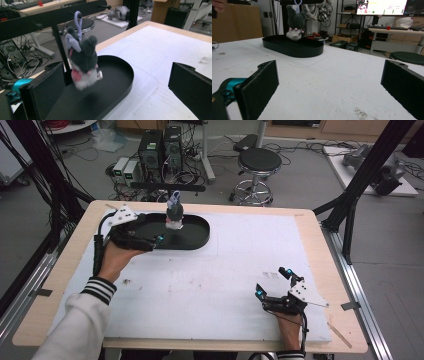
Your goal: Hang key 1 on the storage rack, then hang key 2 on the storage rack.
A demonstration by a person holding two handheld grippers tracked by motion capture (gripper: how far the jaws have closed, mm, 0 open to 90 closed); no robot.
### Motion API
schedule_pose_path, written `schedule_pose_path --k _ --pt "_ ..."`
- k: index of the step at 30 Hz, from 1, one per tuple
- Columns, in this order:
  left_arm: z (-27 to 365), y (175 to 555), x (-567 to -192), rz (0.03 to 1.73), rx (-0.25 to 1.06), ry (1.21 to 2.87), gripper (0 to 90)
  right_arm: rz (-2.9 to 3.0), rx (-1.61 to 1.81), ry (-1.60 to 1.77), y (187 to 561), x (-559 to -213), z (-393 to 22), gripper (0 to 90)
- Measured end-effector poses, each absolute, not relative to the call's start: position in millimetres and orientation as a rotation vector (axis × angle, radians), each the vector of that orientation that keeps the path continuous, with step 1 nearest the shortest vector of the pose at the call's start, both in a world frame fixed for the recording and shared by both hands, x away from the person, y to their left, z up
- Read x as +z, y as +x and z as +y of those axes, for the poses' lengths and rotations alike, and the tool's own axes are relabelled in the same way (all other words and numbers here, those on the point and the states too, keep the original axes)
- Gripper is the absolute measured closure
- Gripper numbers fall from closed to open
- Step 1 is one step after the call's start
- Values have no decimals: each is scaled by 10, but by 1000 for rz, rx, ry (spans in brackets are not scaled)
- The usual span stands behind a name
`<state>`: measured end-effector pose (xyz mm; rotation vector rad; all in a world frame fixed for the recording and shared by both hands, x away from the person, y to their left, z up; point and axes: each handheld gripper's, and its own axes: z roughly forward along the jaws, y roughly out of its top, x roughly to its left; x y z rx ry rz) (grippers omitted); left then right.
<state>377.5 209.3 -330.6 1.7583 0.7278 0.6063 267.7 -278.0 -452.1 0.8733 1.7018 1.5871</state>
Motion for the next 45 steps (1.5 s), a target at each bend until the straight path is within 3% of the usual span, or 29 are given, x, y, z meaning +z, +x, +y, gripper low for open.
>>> schedule_pose_path --k 19,45 --pt "2718 3091 -3603 652 594 1688 17 1705 1587 870 2675 -4521 -2777 6" --pt "2866 3094 -3601 647 561 1748 17 1707 1574 860 2670 -4521 -2768 7"
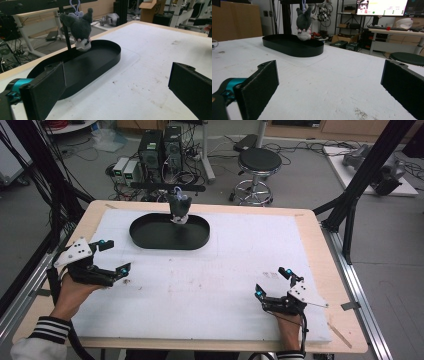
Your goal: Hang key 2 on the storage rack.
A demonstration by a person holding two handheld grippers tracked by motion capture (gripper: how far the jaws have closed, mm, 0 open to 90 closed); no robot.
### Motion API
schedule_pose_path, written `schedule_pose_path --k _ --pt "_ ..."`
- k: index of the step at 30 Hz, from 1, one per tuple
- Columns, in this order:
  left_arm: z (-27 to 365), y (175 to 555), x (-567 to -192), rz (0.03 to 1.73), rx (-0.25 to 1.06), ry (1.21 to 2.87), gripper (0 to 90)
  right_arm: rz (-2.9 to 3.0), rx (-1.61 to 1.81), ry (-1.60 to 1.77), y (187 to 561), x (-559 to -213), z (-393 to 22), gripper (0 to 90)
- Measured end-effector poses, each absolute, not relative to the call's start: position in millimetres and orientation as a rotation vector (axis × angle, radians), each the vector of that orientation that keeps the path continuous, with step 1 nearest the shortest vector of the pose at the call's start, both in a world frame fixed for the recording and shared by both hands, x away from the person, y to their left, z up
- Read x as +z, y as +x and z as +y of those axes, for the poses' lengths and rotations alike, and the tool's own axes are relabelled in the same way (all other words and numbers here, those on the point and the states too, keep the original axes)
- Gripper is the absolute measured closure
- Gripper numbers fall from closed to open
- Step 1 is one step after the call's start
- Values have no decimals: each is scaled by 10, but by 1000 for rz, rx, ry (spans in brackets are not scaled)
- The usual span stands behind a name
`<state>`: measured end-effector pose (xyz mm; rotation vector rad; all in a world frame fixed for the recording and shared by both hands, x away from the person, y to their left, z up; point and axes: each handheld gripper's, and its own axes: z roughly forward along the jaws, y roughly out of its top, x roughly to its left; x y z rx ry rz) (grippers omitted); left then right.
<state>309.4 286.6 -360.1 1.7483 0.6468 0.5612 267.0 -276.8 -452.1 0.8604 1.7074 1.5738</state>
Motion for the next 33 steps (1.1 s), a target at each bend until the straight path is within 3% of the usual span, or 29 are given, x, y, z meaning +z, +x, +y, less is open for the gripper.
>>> schedule_pose_path --k 13,33 --pt "3085 3172 -3437 656 563 1901 17 1711 1567 858 2665 -4520 -2759 7" --pt "3421 3047 -3672 946 653 1964 18 1707 1573 864 2668 -4521 -2766 7"
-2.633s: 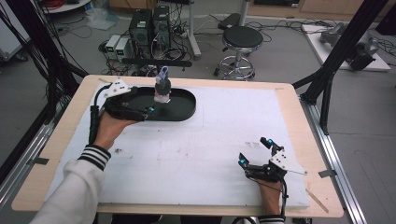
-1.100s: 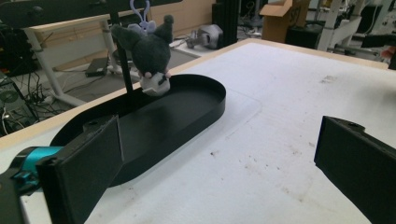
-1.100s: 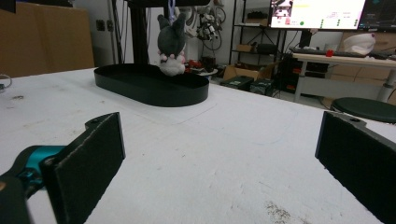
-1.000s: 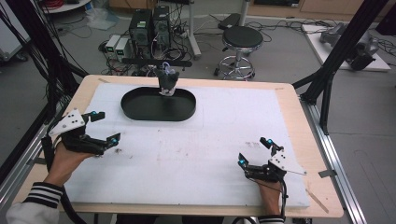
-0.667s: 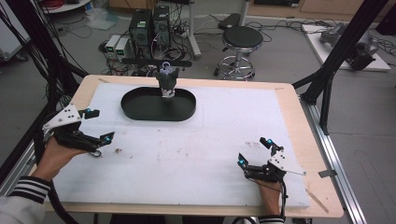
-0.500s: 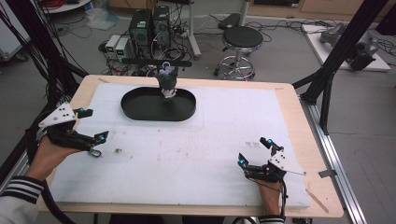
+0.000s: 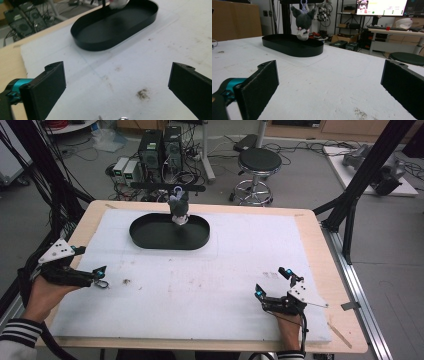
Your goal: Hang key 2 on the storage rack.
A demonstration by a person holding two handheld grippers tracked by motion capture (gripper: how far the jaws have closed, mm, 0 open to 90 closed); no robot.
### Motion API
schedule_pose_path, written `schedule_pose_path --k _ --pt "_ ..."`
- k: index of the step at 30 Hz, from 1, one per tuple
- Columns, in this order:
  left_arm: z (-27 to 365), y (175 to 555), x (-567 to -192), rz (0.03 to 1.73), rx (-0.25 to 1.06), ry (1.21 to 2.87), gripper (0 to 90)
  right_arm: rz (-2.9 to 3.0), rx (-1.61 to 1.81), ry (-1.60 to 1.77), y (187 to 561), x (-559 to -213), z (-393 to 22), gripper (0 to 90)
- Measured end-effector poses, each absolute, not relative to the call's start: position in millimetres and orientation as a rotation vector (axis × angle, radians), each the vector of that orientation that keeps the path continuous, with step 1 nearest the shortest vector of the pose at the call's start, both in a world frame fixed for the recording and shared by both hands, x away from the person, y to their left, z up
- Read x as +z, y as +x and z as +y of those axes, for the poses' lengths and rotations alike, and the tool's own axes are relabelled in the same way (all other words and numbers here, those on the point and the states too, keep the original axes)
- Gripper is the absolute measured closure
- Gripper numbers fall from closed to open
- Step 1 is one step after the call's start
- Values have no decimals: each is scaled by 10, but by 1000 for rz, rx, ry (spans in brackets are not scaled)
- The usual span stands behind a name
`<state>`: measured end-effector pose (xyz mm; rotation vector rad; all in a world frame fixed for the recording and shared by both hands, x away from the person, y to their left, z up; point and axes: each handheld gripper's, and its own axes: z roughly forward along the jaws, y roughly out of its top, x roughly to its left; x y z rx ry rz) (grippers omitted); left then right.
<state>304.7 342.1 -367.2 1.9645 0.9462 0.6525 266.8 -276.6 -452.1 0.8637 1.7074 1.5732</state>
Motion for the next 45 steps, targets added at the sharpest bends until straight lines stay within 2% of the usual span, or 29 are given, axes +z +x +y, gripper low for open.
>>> schedule_pose_path --k 14,17,23,25,30,37,41,45 --pt "3457 3055 -3845 1067 632 2011 41 1706 1570 859 2670 -4521 -2763 6" --pt "3457 3059 -3876 1088 627 2024 162 1706 1571 858 2669 -4521 -2762 7" --pt "3463 3078 -3923 1125 601 2050 174 1709 1571 863 2666 -4521 -2760 6" --pt "3470 3081 -3935 1133 583 2063 226 1703 1568 854 2673 -4521 -2765 7" --pt "3461 3106 -3970 1168 524 2099 288 1703 1570 854 2673 -4521 -2765 7" --pt "3448 3119 -3993 1155 548 2123 397 1703 1570 854 2674 -4521 -2764 7" --pt "3442 3128 -4003 1176 555 2125 416 1703 1570 860 2671 -4521 -2764 7" --pt "3446 3145 -4020 1205 564 2135 390 1703 1572 862 2671 -4522 -2765 7"
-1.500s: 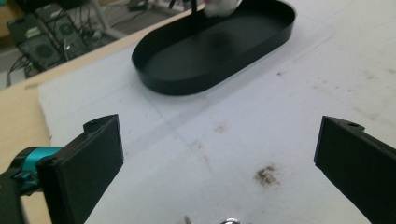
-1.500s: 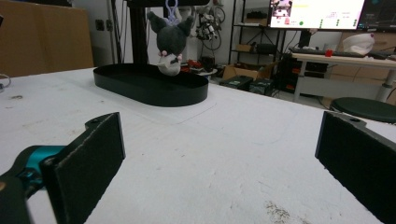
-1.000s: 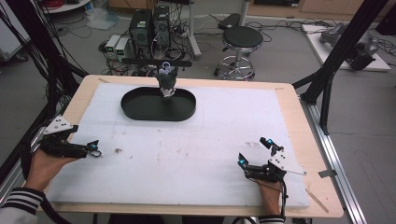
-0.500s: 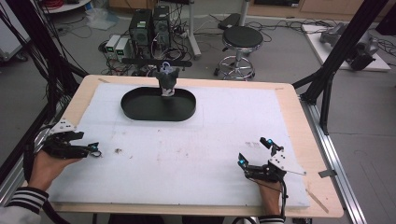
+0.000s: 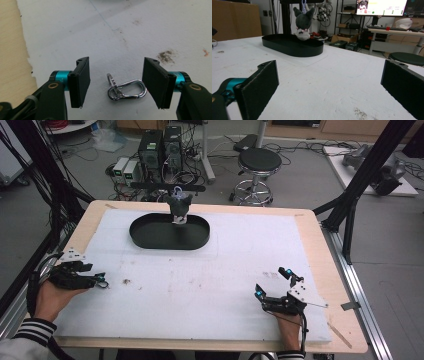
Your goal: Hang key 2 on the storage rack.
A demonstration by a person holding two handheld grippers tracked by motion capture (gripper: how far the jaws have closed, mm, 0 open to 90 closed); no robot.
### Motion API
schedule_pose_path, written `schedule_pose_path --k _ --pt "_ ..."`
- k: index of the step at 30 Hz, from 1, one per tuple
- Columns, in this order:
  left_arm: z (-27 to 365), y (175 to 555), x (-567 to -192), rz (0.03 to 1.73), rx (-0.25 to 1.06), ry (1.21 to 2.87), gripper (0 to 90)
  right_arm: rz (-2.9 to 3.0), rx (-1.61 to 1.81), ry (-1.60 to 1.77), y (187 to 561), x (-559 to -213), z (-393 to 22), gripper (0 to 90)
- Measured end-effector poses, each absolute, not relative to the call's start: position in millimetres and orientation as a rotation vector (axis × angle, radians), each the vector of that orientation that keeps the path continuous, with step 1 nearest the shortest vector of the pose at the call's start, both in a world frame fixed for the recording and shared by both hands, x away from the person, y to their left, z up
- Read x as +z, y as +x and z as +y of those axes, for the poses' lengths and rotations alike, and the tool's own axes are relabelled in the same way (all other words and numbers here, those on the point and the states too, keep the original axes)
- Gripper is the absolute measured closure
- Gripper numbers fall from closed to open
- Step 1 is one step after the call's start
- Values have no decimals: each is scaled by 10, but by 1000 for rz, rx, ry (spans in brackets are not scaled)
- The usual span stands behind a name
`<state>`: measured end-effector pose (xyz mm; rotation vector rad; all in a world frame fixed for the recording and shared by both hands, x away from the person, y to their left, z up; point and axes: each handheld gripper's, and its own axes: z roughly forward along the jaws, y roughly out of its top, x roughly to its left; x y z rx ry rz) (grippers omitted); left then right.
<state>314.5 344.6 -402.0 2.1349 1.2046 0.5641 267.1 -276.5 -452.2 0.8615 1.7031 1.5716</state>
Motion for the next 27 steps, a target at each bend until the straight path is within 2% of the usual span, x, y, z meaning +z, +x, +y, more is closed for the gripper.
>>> schedule_pose_path --k 3,22,27 --pt "3447 3159 -4033 1241 549 2138 391 1703 1571 861 2671 -4521 -2765 7" --pt "3441 3215 -4080 1333 504 2170 679 1708 1576 870 2666 -4522 -2766 6" --pt "3442 3224 -4088 1351 498 2183 701 1709 1577 871 2667 -4522 -2767 6"
